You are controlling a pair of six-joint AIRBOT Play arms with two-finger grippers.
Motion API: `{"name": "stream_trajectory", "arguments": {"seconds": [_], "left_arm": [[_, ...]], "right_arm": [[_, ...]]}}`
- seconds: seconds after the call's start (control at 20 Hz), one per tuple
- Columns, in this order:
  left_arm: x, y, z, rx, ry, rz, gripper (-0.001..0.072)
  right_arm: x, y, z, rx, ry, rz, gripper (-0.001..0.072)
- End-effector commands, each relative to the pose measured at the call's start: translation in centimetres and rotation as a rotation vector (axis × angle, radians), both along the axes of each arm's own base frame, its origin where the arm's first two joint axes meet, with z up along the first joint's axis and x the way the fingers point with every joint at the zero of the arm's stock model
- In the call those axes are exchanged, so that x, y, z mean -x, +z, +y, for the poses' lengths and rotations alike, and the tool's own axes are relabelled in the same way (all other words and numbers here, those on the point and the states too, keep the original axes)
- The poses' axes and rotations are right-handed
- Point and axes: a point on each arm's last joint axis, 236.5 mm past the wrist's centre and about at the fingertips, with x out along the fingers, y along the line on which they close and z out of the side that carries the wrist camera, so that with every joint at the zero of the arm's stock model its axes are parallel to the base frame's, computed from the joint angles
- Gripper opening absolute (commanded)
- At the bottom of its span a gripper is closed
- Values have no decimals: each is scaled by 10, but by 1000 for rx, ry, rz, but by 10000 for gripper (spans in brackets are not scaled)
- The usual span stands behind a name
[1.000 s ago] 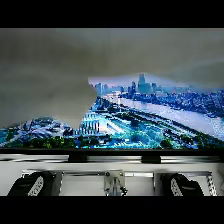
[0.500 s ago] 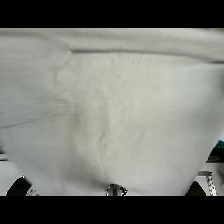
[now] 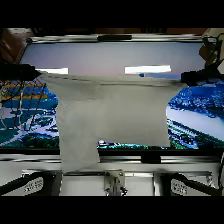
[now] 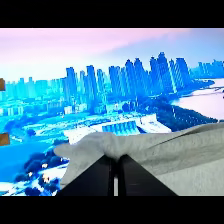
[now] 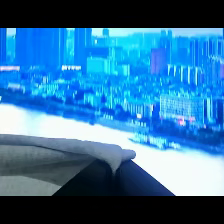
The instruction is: Fold the shirts.
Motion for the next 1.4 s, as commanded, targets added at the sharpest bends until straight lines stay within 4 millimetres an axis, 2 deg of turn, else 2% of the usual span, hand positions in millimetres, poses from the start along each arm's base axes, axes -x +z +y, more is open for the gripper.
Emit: {"name": "stream_trajectory", "arguments": {"seconds": [0.0, 0.1, 0.2, 0.35, 0.5, 0.6, 0.7, 0.8, 0.9, 1.0, 1.1, 1.25, 1.35], "left_arm": [[-76, -48, -10, 142, 92, -78, 34], [-111, -63, -9, 176, 160, -152, 34], [-132, -86, -12, 196, 204, -177, 33], [-148, -126, -19, 186, 227, -164, 34], [-149, -156, -23, 182, 225, -114, 34], [-139, -165, -25, 167, 181, -60, 35], [-120, -171, -27, 141, 81, 25, 34], [-94, -177, -29, 148, 5, 153, 34], [-68, -193, -32, 160, -43, 273, 34], [-44, -214, -41, 188, -78, 401, 34], [-27, -227, -46, 202, -105, 486, 34], [-25, -229, -41, 192, -91, 500, 33], [-26, -229, -36, 195, -74, 503, 34]], "right_arm": [[-82, -19, -5, -7, -29, -250, 73], [-109, -24, -5, -38, -50, -341, 74], [-123, -40, -2, -90, -76, -365, 74], [-133, -71, -2, -113, -94, -346, 74], [-123, -102, 4, -142, -95, -245, 74], [-100, -115, 12, -160, -80, -124, 74], [-64, -121, 23, -183, -55, 34, 74], [-22, -128, 33, -199, -33, 209, 74], [6, -141, 42, -239, -62, 336, 74], [15, -160, 38, -222, -80, 376, 74], [19, -174, 35, -220, -104, 408, 74], [20, -184, 34, -219, -109, 427, 74], [20, -183, 29, -205, -112, 422, 74]]}}
